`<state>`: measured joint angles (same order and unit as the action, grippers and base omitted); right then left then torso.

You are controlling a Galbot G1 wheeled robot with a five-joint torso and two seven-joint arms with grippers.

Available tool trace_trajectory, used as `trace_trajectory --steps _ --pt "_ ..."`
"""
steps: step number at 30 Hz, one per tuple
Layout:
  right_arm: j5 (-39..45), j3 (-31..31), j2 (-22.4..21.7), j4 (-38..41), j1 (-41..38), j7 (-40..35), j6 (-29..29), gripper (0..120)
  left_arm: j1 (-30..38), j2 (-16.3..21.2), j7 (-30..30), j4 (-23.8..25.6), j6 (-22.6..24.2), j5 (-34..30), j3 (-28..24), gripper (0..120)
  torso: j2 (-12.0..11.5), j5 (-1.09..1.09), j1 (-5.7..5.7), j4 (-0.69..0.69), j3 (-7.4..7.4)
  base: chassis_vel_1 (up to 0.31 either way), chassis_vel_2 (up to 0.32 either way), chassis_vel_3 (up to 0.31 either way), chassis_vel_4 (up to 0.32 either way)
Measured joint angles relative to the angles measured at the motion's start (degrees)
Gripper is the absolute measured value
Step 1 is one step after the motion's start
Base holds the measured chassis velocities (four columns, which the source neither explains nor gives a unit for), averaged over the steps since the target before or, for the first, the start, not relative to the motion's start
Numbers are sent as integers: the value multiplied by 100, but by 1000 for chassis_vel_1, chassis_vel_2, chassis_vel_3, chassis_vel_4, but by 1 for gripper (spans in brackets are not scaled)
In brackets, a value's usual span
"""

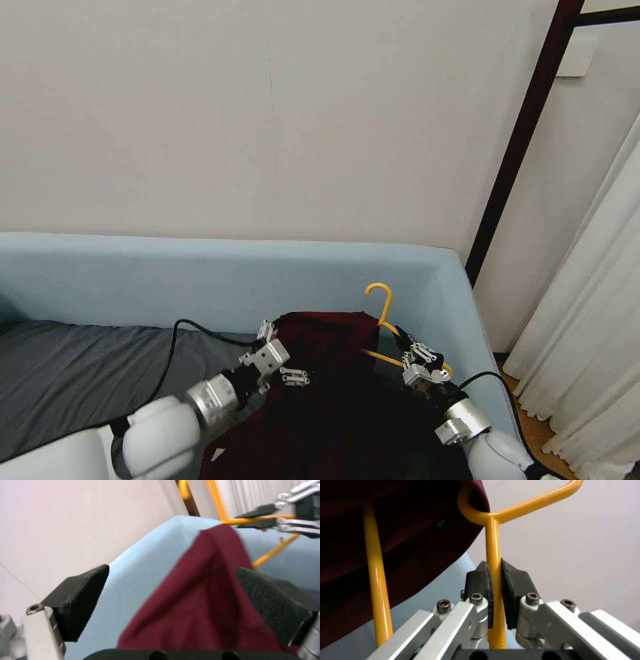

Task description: Pick up the clothes from the sofa and hang them on the clothes hanger.

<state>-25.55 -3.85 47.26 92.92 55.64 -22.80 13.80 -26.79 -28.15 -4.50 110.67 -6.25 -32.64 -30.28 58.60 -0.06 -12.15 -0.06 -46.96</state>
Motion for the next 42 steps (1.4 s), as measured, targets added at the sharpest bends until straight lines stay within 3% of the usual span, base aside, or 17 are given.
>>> trace_trajectory --steps 5,6,9,13,14,16,21,29,40,42 --pt "-190 57 21 -32 -2 -5 237 5 619 -214 615 -656 -234 -792 -201 100 -1 1 0 -2 0 0 0 0 0" --pt "-236 34 36 -38 -35 8 286 5 912 -321 1088 -1022 -441 -1047 -294 100 -1 0 0 -2 0 0 0 0 0" --pt "-312 20 59 -64 -71 21 353 5 1226 -425 1539 -1358 -628 -1201 -450 100 -1 0 0 1 0 0 0 0 0" --pt "-425 79 77 -97 -57 20 427 5 2332 -836 2878 -2282 -1028 -1575 -1437 100 -1 1 -1 -2 0 0 0 0 0" --pt "-425 79 77 -97 -57 20 427 5 2332 -836 2878 -2282 -1028 -1575 -1437 100 -1 1 -1 -2 0 0 0 0 0" --pt "-431 121 80 -98 -46 18 427 5 2683 -993 3450 -2596 -1097 -1667 -1762 100 -1 1 -1 -4 -1 0 0 0 0" --pt "-443 140 94 -110 -56 11 423 5 3001 -1299 4469 -3190 -1165 -1702 -1933 100 -1 0 -1 1 0 0 0 0 0" --pt "-472 134 99 -115 -78 5 425 5 3153 -1615 4879 -3679 -1168 -1612 -2043 99 -1 2 -1 -1 0 0 0 0 0" --pt "-437 97 66 -114 -93 3 484 5 3148 -1799 5534 -4057 -1192 -1549 -2084 64 0 1 -1 0 0 0 0 0 0" --pt "-404 96 76 -119 -81 16 510 5 3134 -1821 5591 -4134 -1202 -1548 -2084 52 0 1 -1 0 0 0 0 0 0"
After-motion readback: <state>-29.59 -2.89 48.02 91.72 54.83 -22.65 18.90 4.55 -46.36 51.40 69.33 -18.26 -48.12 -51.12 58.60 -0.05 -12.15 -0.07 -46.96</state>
